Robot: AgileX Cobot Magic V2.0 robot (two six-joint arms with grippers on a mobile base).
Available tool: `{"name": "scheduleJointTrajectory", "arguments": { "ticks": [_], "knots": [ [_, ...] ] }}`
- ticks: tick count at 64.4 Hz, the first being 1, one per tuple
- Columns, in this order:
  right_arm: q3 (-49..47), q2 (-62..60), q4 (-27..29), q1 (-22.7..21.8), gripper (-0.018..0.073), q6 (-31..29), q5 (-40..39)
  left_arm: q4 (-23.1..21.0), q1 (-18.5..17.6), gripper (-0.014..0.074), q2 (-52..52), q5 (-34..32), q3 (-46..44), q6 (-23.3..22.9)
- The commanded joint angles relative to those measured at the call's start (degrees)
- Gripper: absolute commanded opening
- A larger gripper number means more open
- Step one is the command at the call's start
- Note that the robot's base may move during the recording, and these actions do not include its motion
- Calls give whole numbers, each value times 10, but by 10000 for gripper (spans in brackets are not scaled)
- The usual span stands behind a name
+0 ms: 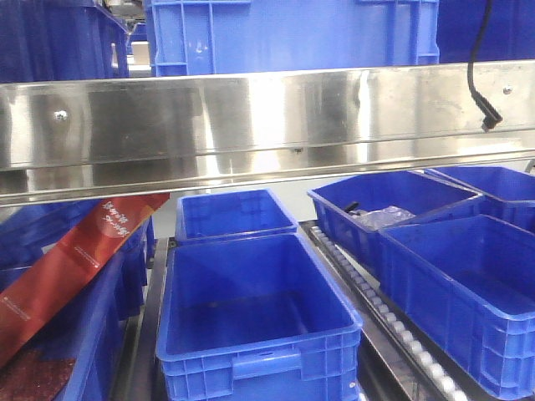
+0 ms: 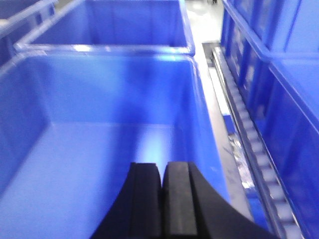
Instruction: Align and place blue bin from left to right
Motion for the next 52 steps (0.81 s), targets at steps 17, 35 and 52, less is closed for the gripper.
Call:
{"name": "scheduleJointTrajectory", "arguments": {
  "ticks": [17,35,52],
  "knots": [
    [-1,-44,0,4,-77,-7,9,11,3,4,-116,-121,211,-1],
    [114,-126,0,6,-77,-8,-24,6,3,4,-306,-287,470,-18],
    [408,-325,0,6,-77,-8,-182,6,3,4,-431,-291,551,-18]
  ]
}}
